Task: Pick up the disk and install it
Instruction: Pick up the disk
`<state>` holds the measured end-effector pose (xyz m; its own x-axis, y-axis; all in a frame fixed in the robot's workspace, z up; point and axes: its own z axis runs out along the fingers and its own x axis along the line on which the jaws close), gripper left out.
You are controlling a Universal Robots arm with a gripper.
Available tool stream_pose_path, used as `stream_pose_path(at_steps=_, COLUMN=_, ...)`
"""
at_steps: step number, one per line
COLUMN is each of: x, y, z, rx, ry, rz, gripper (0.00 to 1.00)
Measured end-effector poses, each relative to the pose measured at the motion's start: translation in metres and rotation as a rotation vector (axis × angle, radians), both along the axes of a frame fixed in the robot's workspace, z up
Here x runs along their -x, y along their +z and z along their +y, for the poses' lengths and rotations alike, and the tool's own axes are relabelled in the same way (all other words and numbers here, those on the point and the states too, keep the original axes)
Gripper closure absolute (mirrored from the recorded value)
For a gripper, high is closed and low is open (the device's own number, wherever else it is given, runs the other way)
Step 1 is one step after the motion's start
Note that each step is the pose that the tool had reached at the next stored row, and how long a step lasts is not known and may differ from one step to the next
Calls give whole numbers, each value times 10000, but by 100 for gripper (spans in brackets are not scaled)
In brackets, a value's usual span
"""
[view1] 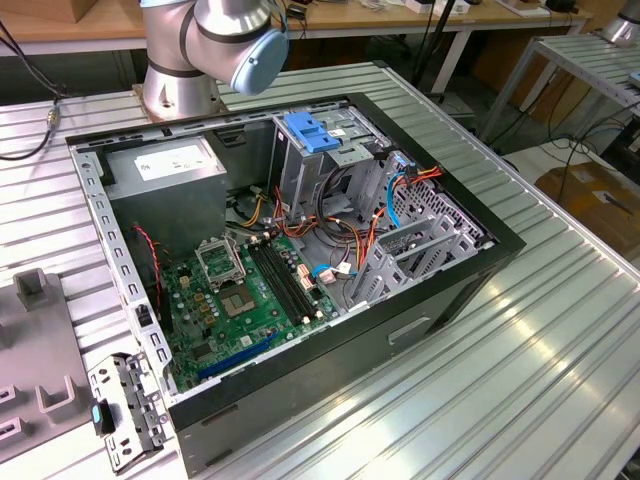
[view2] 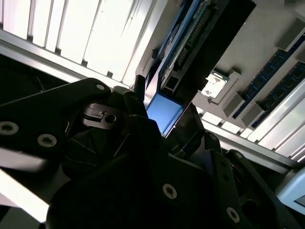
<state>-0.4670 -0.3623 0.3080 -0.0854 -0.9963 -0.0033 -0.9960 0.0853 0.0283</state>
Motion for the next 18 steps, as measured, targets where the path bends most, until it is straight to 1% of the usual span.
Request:
stream_pose_path(at_steps=6, x=-10, y=-38, z=1, rx=1, ry=57, rz=0, gripper=47)
stream_pose_path(at_steps=9, x=-37, y=-49, z=1, rx=12, ry=60, rz=-11, gripper=47)
stream_pose_path(at_steps=13, x=-39, y=-51, z=1, rx=14, ry=62, rz=-10, gripper=47)
stream_pose_path(at_steps=14, x=-39, y=-52, z=1, rx=14, ry=63, rz=-10, gripper=49)
stream_pose_path(at_steps=15, x=-37, y=-52, z=1, rx=14, ry=65, rz=-11, gripper=56)
stream_pose_path(at_steps=18, x=-28, y=-54, z=1, rx=13, ry=68, rz=-15, gripper=56)
